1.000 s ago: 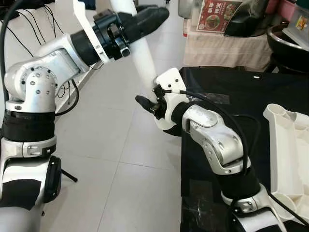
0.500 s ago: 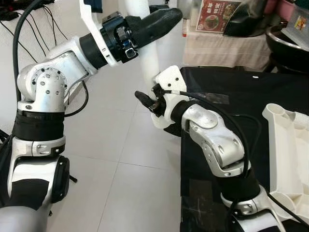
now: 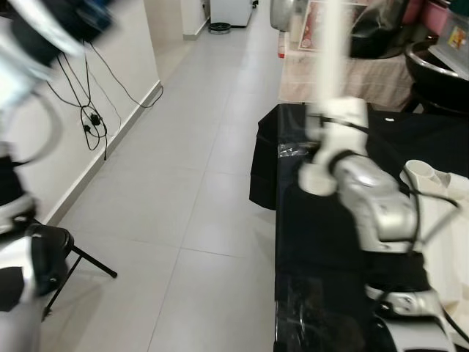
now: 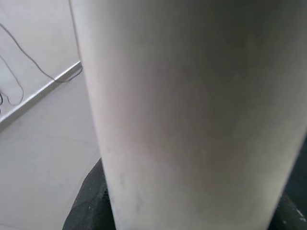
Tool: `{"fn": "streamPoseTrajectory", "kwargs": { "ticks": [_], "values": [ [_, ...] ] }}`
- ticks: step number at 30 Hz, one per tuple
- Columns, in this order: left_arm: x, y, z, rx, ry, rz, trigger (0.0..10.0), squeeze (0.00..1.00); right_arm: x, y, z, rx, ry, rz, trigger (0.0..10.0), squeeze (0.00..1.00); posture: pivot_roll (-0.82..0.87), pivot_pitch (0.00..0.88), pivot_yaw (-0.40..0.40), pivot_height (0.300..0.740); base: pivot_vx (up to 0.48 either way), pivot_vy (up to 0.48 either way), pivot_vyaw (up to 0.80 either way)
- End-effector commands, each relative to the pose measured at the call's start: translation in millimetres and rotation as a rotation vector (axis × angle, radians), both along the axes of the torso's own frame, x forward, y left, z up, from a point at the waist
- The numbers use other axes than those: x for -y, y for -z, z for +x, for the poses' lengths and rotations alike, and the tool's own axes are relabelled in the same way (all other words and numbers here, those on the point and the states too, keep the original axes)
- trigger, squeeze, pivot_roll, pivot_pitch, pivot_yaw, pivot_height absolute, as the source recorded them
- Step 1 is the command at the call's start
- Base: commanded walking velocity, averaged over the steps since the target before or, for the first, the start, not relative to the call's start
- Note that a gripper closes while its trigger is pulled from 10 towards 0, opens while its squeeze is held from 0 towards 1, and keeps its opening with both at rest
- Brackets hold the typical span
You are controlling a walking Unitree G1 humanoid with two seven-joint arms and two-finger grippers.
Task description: Building children table
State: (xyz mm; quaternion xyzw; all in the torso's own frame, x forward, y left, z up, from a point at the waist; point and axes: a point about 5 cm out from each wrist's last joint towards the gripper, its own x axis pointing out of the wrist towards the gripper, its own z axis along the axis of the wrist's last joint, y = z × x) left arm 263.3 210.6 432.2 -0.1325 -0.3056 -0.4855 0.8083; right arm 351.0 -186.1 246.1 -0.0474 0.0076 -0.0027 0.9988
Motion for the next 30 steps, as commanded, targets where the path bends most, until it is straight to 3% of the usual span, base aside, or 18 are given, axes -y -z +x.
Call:
{"fn": "streamPoseTrajectory", "kwargs": {
  "ticks": [1, 2, 3, 4, 5, 6, 7, 8, 9, 11, 13, 16, 17, 24, 30],
  "values": [
    [-8.1, 16, 1.8, -0.072, -0.102, -0.016, 10.0, 1.00, -4.2, -2, -2.1, 0.025, -0.017, 0.034, 0.5, 0.00, 0.02, 0.066, -0.027, 0.740, 0.000, 0.000, 0.00],
    [-8.1, 16, 1.8, -0.072, -0.102, -0.016, 10.0, 1.00, -4.2, -2, -2.1, 0.025, -0.017, 0.034, 0.5, 0.00, 0.02, 0.066, -0.027, 0.740, 0.000, 0.000, 0.00],
    [-16.3, 36, 9.9, -0.152, -0.229, -0.035, 10.0, 1.00, -4.5, -2, -3.1, 0.039, -0.015, 0.059, 10.0, 0.00, 0.03, 0.065, -0.029, 0.740, 0.000, 0.000, 0.00],
    [-22.3, 58, 18.2, -0.236, -0.353, -0.029, 10.0, 1.00, -5.5, -3, -3.8, 0.053, -0.019, 0.083, 10.0, 0.00, 0.03, 0.067, -0.032, 0.740, 0.000, 0.000, 0.00],
    [-22.3, 58, 18.2, -0.236, -0.353, -0.029, 10.0, 1.00, -5.5, -3, -3.8, 0.053, -0.019, 0.083, 10.0, 0.00, 0.03, 0.067, -0.032, 0.740, 0.000, 0.000, 0.00],
    [-25.5, 80, 24.7, -0.302, -0.462, 0.000, 10.0, 0.88, -7.2, -5, -4.5, 0.072, -0.028, 0.105, 10.0, 0.00, 0.03, 0.068, -0.033, 0.740, 0.000, 0.000, 0.00],
    [-21.5, 114, 31.8, -0.418, -0.536, 0.052, 10.0, 0.00, -9.8, -6, -4.9, 0.091, -0.035, 0.124, 10.0, 0.00, 0.03, 0.067, -0.034, 0.740, 0.000, 0.000, 0.00],
    [-14.3, 147, 34.5, -0.509, -0.597, 0.093, 10.0, 0.00, -13.3, -9, -5.9, 0.116, -0.050, 0.140, 10.0, 0.00, 0.03, 0.068, -0.036, 0.740, 0.000, 0.000, 0.00],
    [-14.3, 147, 34.5, -0.509, -0.597, 0.093, 10.0, 0.00, -13.3, -9, -5.9, 0.116, -0.050, 0.140, 10.0, 0.00, 0.03, 0.068, -0.036, 0.740, 0.000, 0.000, 0.00],
    [2.1, 190, 30.9, -0.615, -0.649, 0.144, 10.0, 0.00, -20.4, -13, -8.3, 0.154, -0.087, 0.157, 10.0, 0.00, 0.03, 0.069, -0.038, 0.740, 0.000, 0.000, 0.00],
    [2.1, 190, 30.9, -0.615, -0.649, 0.144, 10.0, 0.00, -20.4, -13, -8.3, 0.154, -0.087, 0.157, 10.0, 0.00, 0.03, 0.069, -0.038, 0.740, 0.000, 0.000, 0.00],
    [39.2, 229, 20.9, -0.689, -0.669, 0.198, 10.0, 0.00, -37.9, -19, -16.5, 0.208, -0.199, 0.171, 10.0, 0.00, 0.02, 0.073, -0.040, 0.740, 0.000, 0.000, 0.00],
    [48.5, 234, 18.2, -0.681, -0.661, 0.211, 10.0, 0.00, -42.3, -19, -19.0, 0.215, -0.225, 0.174, 10.0, 0.00, 0.02, 0.073, -0.040, 0.740, 0.000, 0.000, 0.00],
    [69.7, 244, 11.8, -0.651, -0.631, 0.203, 10.0, 0.00, -55.0, -13, -27.2, 0.216, -0.288, 0.152, 10.0, 0.00, 0.01, 0.078, -0.025, 0.740, 0.000, 0.000, 0.00],
    [76.9, 247, 9.1, -0.661, -0.623, 0.169, 10.0, 0.00, -61.1, -9, -30.7, 0.212, -0.331, 0.137, 10.0, 0.00, 0.01, 0.079, -0.027, 0.740, 0.000, 0.000, 0.00]
  ]
}}
